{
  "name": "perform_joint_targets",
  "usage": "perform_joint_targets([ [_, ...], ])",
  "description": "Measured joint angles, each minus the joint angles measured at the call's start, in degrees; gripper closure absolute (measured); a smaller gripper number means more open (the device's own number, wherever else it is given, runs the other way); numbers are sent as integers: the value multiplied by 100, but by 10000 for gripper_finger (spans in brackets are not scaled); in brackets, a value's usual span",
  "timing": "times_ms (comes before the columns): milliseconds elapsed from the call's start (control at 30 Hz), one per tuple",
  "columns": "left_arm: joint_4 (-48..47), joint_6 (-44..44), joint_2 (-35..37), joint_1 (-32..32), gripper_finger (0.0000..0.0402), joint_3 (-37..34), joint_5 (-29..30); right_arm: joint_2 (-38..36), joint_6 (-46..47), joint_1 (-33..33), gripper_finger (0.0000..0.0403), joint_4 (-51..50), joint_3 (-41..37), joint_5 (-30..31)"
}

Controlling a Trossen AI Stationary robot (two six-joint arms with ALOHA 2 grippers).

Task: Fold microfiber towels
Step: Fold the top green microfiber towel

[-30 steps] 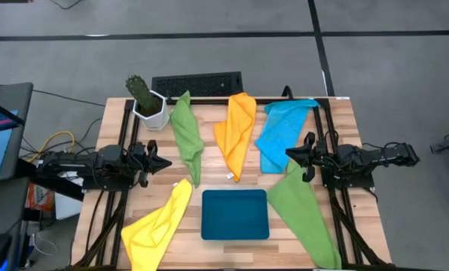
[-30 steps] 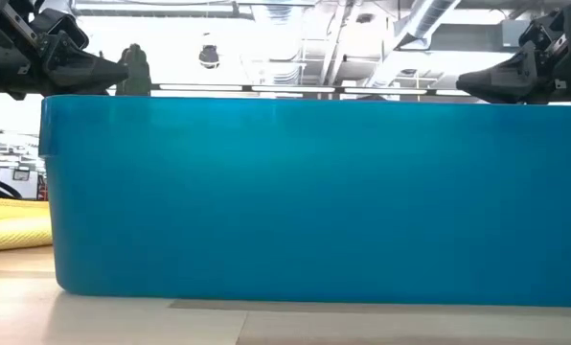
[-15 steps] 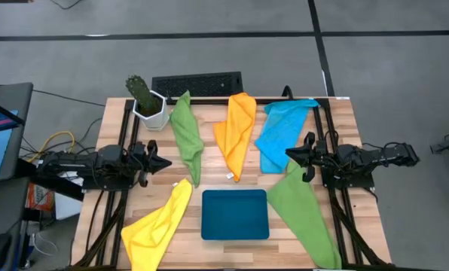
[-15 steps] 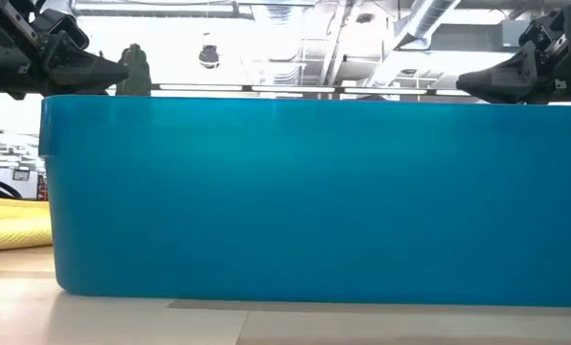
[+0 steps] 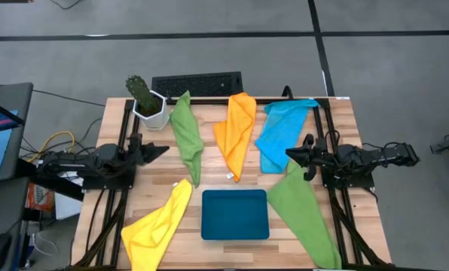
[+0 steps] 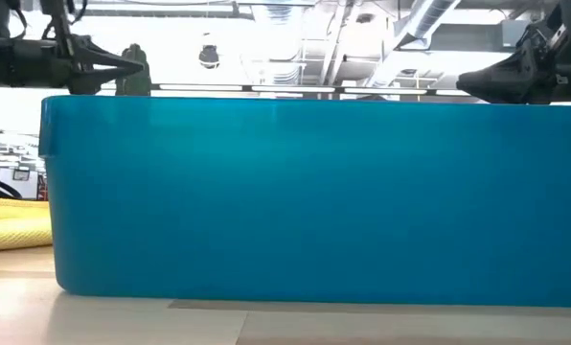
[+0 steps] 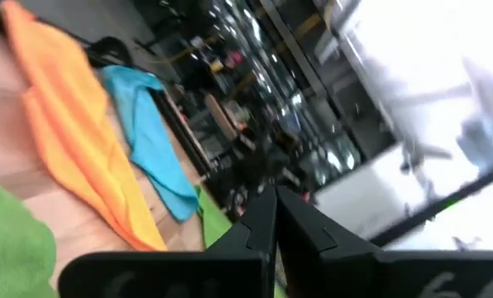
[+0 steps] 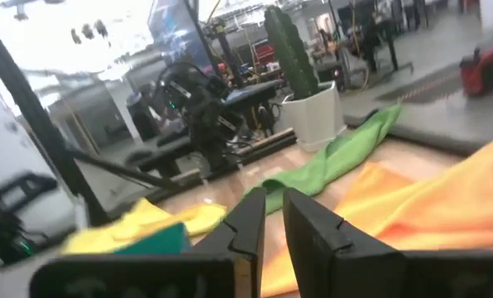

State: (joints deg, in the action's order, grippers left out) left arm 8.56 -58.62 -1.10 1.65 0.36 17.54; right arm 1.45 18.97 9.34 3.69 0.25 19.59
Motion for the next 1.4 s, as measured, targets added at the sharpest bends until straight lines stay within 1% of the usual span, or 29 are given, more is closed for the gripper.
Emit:
perform_joint_targets([
  [167, 0, -551, 0, 0, 401, 0, 286, 0, 857, -22, 331, 4, 0, 40],
  [367, -4, -618, 0, 0, 401, 0, 590, -2, 1944, -48, 331, 5, 0, 69],
  [567, -1, -826, 0, 0, 401, 0, 1133, -1, 2478, -48, 331, 6, 0, 73],
  [633, 72, -1295, -2, 0, 401, 0, 1141, -2, 2525, -48, 331, 6, 0, 74],
  [700, 376, -1671, -4, 0, 401, 0, 1062, -2, 2624, -48, 331, 6, 0, 78],
  [800, 821, -1418, -16, 0, 398, 54, 748, 0, 2652, -48, 331, 6, 0, 83],
  [900, 1043, -1009, -209, 0, 376, 416, 625, -2, 2655, -48, 331, 10, 0, 127],
  [967, 1309, -485, -451, 0, 353, 788, 683, -2, 2656, -48, 331, 17, 0, 158],
  [1067, 1297, 205, -1001, -2, 310, 1376, 736, 0, 2655, -48, 331, 15, 0, 158],
  [1133, 1295, 586, -1485, -2, 280, 1836, 655, 0, 2655, -48, 331, 15, 0, 158],
  [1200, 1010, 863, -2014, -2, 254, 2350, 423, 0, 2657, -48, 331, 15, 0, 156],
  [1267, 291, 1178, -2644, -2, 234, 2910, 84, 0, 2657, -48, 331, 14, 0, 156],
  [1300, -252, 1324, -2983, -2, 227, 3204, -10, 0, 2657, -48, 331, 14, 0, 156],
  [1367, -1446, 1559, -3724, 0, 218, 3810, -19, 0, 2646, -48, 331, 13, 0, 156],
  [1400, -2076, 1642, -4101, 0, 216, 4101, 76, 0, 2631, -48, 331, 13, 0, 156],
])
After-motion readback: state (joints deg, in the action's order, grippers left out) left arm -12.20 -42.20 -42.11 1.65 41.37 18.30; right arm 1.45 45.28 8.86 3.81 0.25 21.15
